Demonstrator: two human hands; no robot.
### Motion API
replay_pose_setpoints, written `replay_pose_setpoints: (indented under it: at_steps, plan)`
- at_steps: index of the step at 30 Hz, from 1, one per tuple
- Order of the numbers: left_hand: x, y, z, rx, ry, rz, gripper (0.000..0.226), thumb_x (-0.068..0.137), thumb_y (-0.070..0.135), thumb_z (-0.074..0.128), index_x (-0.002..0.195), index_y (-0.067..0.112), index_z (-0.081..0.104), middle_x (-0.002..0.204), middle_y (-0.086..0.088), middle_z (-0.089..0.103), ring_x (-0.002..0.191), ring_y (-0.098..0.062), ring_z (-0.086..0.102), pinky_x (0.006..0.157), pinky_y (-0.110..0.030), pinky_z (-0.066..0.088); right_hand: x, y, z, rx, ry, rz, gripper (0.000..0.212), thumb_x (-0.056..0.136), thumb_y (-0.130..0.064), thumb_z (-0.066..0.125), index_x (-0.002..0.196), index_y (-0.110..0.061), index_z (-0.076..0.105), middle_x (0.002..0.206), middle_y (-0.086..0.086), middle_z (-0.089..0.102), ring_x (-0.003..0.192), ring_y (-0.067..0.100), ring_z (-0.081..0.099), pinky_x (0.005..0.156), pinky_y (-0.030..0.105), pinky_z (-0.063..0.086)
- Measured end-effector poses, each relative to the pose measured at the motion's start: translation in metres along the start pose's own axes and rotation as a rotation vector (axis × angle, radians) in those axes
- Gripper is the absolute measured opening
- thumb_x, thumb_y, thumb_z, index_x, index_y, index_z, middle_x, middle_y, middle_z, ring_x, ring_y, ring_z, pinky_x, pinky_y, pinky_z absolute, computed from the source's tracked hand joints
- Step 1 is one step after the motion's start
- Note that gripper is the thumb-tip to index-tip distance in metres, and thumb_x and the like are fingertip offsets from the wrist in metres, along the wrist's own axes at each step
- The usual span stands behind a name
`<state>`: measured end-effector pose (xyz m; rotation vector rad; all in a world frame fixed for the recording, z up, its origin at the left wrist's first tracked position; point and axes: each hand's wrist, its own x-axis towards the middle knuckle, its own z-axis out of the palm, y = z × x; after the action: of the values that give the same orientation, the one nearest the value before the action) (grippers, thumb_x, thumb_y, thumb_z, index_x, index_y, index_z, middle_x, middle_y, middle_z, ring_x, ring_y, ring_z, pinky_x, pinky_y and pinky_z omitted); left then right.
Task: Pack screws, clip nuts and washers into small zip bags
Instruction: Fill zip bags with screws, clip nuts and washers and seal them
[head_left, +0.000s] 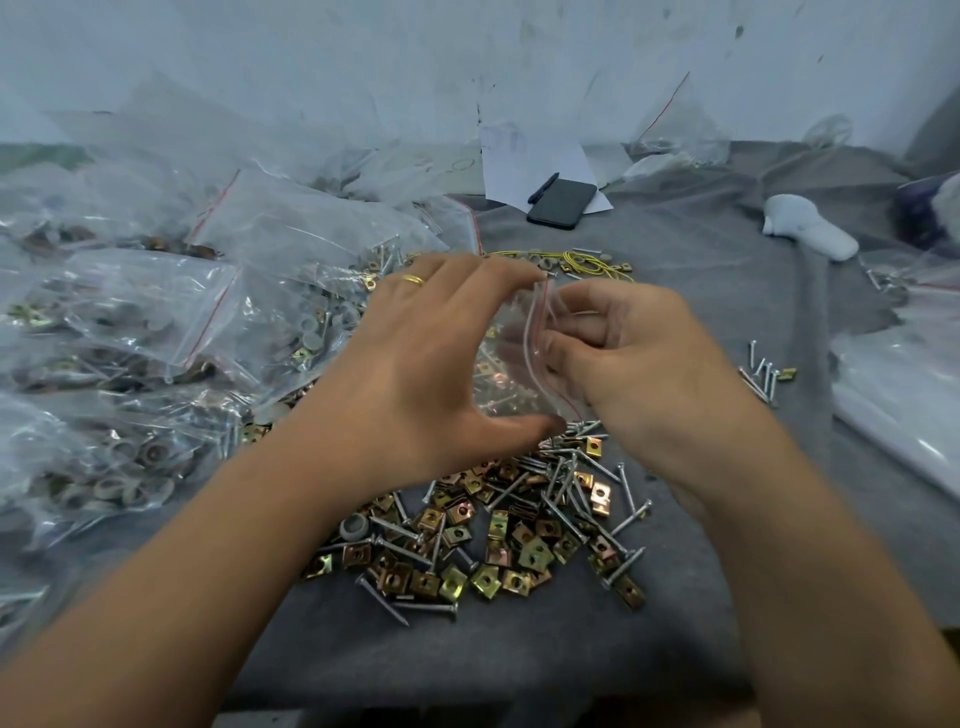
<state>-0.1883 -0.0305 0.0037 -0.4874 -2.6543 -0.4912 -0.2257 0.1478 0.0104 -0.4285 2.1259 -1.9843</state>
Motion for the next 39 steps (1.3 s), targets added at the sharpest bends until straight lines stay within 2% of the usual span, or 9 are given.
replay_pose_setpoints:
  at_steps: [5,10,13,17,19,21,27,33,39]
  plan:
    - [0.0,0.007,0.006,0.021,0.034,-0.021,0.101,0.069,0.077,0.066,0.151,0.023,0.044,0.143,0.006,0.054,0.139,-0.023,0.045,0.12,-0.048,0.034,-0.001,-0.004,0.001,0.102,0.095,-0.026,0.018,0.097,0.011,0.062,0.109,-0.003,0.065,0.086,0.01,0.08,0.076,0.018,0.079,0.065,0.02,0.06]
    - [0.003,0.011,0.006,0.017,0.114,0.007,0.084,0.074,0.07,0.065,0.144,0.025,0.053,0.135,0.007,0.06,0.132,-0.022,0.054,0.114,-0.047,0.038,0.002,-0.005,0.005,-0.043,0.143,-0.053,0.016,0.098,0.002,0.065,0.107,-0.011,0.065,0.086,0.007,0.08,0.079,0.022,0.079,0.076,0.04,0.065]
    - [0.004,0.007,0.002,0.02,0.11,0.041,0.079,0.077,0.067,0.07,0.141,0.023,0.056,0.131,0.006,0.062,0.126,-0.022,0.057,0.11,-0.052,0.044,0.001,-0.009,0.002,0.047,0.081,-0.027,0.018,0.098,-0.007,0.07,0.115,-0.008,0.063,0.09,0.008,0.08,0.079,0.02,0.079,0.065,0.028,0.062]
    - [0.001,-0.005,-0.008,-0.037,0.121,-0.024,0.078,0.074,0.072,0.067,0.139,0.03,0.054,0.128,0.015,0.057,0.119,-0.013,0.056,0.106,-0.048,0.048,-0.005,-0.011,-0.024,-0.232,0.036,-0.097,0.014,0.095,-0.032,0.072,0.103,-0.02,0.07,0.09,-0.004,0.08,0.083,0.012,0.077,0.081,0.038,0.064]
    - [-0.003,-0.013,-0.012,-0.061,0.126,-0.054,0.082,0.072,0.076,0.068,0.139,0.032,0.054,0.126,0.02,0.054,0.118,-0.008,0.055,0.104,-0.039,0.048,-0.005,-0.009,-0.037,-0.691,0.021,-0.172,0.015,0.091,-0.04,0.076,0.082,-0.028,0.076,0.073,-0.014,0.076,0.068,0.001,0.071,0.068,0.025,0.059]
    - [-0.005,-0.019,-0.015,-0.072,0.13,-0.091,0.083,0.071,0.078,0.069,0.139,0.033,0.054,0.126,0.021,0.055,0.119,-0.005,0.055,0.101,-0.034,0.046,-0.006,-0.008,-0.036,-0.964,-0.123,-0.079,0.015,0.082,-0.05,0.082,0.073,-0.039,0.077,0.063,-0.022,0.07,0.059,-0.005,0.065,0.052,0.013,0.046]
    - [-0.004,-0.022,-0.023,-0.095,0.143,-0.173,0.081,0.07,0.069,0.081,0.138,0.029,0.058,0.13,0.013,0.062,0.121,-0.01,0.056,0.1,-0.031,0.044,-0.005,-0.002,-0.014,-1.107,-0.303,0.062,0.022,0.066,-0.059,0.089,0.078,-0.063,0.071,0.074,-0.035,0.066,0.069,-0.003,0.064,0.069,0.031,0.059]
    - [-0.005,-0.022,-0.027,-0.137,0.15,-0.208,0.076,0.072,0.062,0.083,0.136,0.028,0.059,0.128,0.011,0.066,0.121,-0.012,0.057,0.101,-0.033,0.044,-0.001,0.003,-0.011,-1.202,-0.221,0.06,0.027,0.067,-0.061,0.088,0.087,-0.053,0.072,0.081,-0.02,0.066,0.08,0.005,0.063,0.076,0.037,0.058]
    - [-0.005,-0.02,-0.029,-0.167,0.145,-0.215,0.077,0.072,0.065,0.079,0.136,0.027,0.058,0.126,0.012,0.067,0.123,-0.013,0.059,0.104,-0.039,0.047,0.0,0.006,-0.004,-1.264,-0.178,0.093,0.019,0.072,-0.058,0.086,0.071,-0.05,0.069,0.086,-0.018,0.068,0.084,0.011,0.065,0.078,0.035,0.059]
